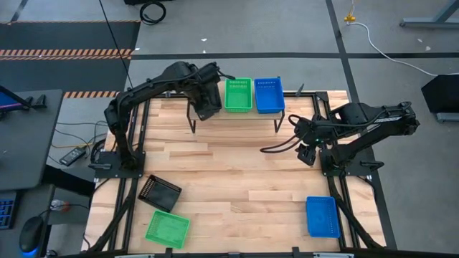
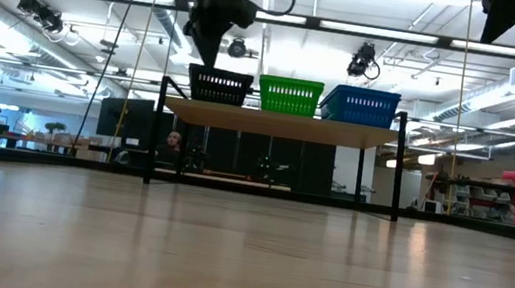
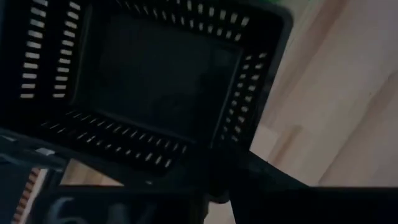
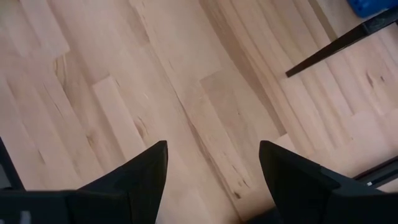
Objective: Stack baskets on shelf by color
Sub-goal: Adjust the black baskets
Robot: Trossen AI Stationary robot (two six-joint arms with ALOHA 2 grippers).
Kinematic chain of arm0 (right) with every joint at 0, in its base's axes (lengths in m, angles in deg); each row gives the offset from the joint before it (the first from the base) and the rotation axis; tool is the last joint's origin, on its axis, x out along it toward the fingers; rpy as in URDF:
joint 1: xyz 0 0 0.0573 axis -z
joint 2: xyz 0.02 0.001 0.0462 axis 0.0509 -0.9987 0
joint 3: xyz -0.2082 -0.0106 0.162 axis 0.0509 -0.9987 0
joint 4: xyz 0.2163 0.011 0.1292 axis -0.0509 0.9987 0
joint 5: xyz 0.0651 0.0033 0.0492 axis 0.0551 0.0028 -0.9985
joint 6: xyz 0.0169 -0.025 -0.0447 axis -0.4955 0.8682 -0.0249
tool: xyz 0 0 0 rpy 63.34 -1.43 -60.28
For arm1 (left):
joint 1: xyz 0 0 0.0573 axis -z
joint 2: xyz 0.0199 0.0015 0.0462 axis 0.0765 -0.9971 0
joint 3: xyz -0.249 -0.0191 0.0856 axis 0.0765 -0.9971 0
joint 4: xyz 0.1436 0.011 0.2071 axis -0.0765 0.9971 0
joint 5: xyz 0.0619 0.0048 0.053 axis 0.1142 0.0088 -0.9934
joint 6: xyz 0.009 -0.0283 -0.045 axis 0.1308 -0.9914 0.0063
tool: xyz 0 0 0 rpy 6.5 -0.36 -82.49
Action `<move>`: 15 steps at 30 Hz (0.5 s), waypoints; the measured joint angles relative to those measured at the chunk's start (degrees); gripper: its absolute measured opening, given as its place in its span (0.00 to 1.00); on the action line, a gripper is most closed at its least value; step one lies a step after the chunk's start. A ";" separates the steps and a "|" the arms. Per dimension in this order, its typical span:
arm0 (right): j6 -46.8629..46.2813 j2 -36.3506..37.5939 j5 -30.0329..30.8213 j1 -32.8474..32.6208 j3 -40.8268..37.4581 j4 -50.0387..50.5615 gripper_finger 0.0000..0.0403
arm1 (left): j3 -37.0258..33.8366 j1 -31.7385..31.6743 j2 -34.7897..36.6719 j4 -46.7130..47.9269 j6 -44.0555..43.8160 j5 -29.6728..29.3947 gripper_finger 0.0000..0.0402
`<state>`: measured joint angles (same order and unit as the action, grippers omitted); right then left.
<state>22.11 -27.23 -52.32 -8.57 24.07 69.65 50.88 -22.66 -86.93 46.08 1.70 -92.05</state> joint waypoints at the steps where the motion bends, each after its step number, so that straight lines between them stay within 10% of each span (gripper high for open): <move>1: 0.40 0.00 0.02 0.00 0.00 0.02 0.64 | 0.00 0.00 0.00 0.51 0.39 -0.66 0.13; 15: 1.52 0.00 0.00 0.00 0.00 0.40 0.64 | 0.00 -1.04 0.00 5.24 7.89 -8.49 0.12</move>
<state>23.63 -27.23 -52.32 -8.57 24.07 70.05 50.88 -23.70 -86.93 51.32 9.60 -100.54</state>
